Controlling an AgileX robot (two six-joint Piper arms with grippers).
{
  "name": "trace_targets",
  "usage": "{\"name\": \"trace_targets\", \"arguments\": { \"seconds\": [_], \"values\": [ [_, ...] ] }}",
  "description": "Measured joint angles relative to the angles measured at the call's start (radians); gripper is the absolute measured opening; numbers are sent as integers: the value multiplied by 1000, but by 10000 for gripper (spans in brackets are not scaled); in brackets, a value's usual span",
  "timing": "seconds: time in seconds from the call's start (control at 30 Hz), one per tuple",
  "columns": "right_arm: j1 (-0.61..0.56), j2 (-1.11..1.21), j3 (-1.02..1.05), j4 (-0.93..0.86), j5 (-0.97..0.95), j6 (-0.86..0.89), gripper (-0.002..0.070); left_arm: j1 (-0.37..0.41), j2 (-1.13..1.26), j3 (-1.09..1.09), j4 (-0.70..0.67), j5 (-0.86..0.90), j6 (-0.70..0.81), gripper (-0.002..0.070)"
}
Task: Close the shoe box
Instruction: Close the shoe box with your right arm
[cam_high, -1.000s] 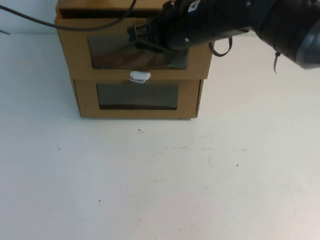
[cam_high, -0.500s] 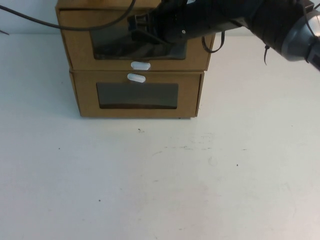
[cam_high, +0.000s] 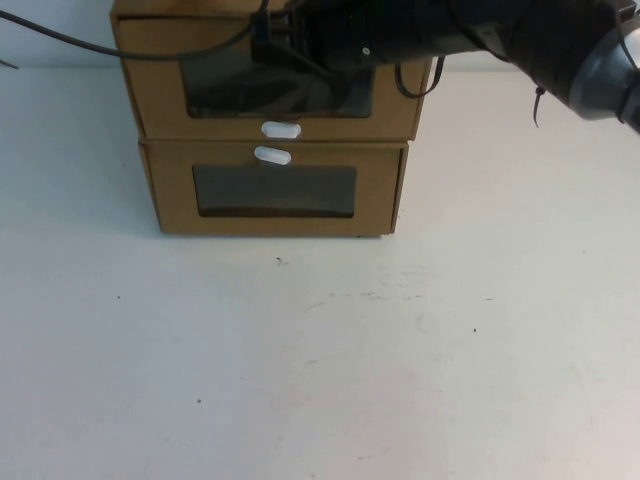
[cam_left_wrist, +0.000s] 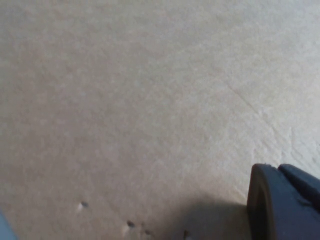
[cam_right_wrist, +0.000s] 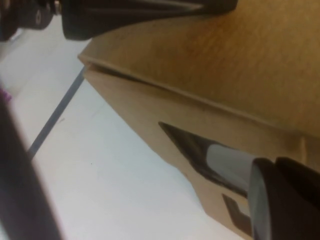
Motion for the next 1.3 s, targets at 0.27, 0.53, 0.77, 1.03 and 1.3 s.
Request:
{"name": "trace_targets", "arguments": {
  "seconds": [0.27, 0.53, 0.77, 1.03, 1.3],
  "values": [
    [2, 12, 0, 10, -63, 2, -11, 0, 0, 0, 0, -2, 0, -5],
    [4, 11, 0, 15, -58, -7, -11, 0, -6, 0, 0, -2, 0, -5],
    [-3, -102, 0, -15, 94, -12, -11, 0, -123, 0, 29, 14, 0, -5],
    [-3, -280, -4, -256, 323, 123, -11, 0, -283, 10, 69, 21, 1, -5],
    [-3, -532, 216, -469, 445, 247, -11, 0, -502, 178, 101, 22, 6, -5]
  ]
}}
